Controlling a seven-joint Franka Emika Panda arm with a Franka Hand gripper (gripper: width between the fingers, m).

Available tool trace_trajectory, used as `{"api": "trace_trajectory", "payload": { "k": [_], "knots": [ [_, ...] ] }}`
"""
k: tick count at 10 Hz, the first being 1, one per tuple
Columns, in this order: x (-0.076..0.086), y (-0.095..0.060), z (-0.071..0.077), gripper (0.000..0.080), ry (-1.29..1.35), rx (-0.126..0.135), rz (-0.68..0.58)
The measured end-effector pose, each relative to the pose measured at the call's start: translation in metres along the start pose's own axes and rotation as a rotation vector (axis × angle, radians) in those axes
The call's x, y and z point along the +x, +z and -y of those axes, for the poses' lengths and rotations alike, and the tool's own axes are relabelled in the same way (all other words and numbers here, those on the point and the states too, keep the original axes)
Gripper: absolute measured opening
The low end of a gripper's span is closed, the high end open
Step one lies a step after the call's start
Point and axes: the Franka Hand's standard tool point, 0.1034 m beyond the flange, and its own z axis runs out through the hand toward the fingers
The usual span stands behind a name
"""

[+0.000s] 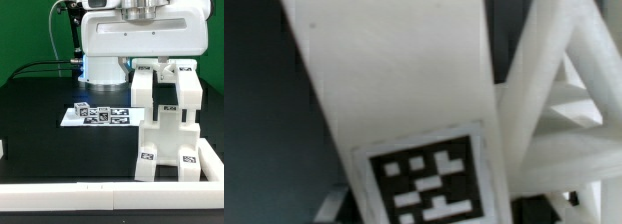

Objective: Assemble chair

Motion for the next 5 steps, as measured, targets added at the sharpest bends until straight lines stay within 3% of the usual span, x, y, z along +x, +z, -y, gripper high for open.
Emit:
{"api": "trace_trajectory", "payload": {
  "k": [5],
  "knots": [
    [0.0018,0.0111,0.0073,0.0314,-0.009,0.010,-0.035]
  ]
}}
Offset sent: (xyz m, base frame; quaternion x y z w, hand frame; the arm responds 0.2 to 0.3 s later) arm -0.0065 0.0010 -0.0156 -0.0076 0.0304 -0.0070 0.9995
